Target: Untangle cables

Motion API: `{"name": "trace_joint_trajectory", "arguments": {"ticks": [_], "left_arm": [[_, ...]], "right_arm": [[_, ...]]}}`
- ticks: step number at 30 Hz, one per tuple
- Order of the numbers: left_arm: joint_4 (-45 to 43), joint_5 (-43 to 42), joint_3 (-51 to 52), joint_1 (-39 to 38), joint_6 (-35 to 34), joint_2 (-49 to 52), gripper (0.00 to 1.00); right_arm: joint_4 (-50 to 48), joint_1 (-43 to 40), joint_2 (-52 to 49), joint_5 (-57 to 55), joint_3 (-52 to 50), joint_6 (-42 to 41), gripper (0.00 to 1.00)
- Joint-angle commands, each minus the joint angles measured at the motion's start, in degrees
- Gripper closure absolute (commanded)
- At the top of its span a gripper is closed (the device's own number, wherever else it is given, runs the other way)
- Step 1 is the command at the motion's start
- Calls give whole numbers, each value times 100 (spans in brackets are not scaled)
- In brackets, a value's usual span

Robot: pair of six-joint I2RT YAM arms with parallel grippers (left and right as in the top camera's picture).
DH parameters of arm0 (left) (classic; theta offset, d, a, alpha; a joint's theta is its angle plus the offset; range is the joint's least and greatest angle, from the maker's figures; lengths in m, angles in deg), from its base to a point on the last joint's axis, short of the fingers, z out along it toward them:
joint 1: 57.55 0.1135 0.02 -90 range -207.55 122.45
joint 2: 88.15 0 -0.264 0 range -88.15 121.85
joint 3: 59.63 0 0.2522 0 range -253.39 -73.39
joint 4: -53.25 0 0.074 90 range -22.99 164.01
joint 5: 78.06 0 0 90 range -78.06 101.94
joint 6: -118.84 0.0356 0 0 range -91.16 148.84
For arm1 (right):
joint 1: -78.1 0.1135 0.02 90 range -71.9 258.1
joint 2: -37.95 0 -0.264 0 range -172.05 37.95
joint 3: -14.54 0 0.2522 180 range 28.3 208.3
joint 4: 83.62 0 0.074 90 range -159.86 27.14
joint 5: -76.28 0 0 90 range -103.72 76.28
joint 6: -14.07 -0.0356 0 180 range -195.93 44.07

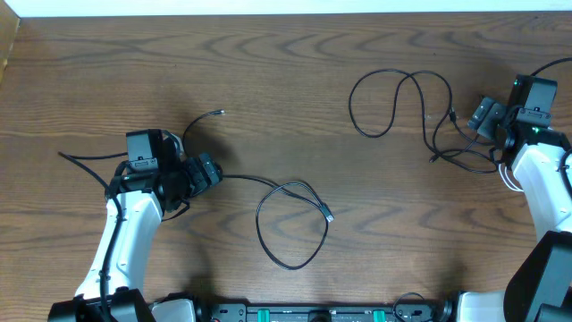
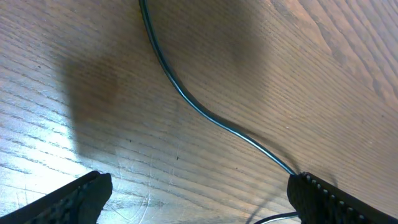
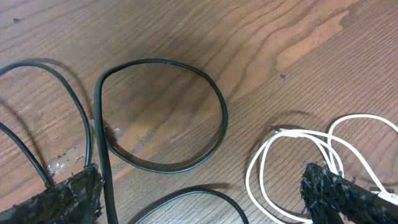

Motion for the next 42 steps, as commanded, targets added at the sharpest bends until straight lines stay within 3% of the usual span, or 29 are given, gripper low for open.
{"name": "trace_joint_trajectory", "arguments": {"ticks": [1,13,17,27,38,42], "left_arm": [[-22,59,57,13,15,31,5],[-26,59,57,13,15,31,5],[-26,59,57,13,15,31,4],[-26,59,57,13,15,31,5],[-39,59,57,13,15,31,4],[-42,59,57,13,15,31,5]], "right_arm": [[9,-9,-46,-26,17,22,1],[-308,-9,-48,251,17,-140,1],[103,-9,-48,2232,17,-479,1],[811,140,-66,5355,17,-1231,1],[1687,1532,-66,5490,17,-1257,1],[1720,2065,-66,5571,17,-1759,1]]}}
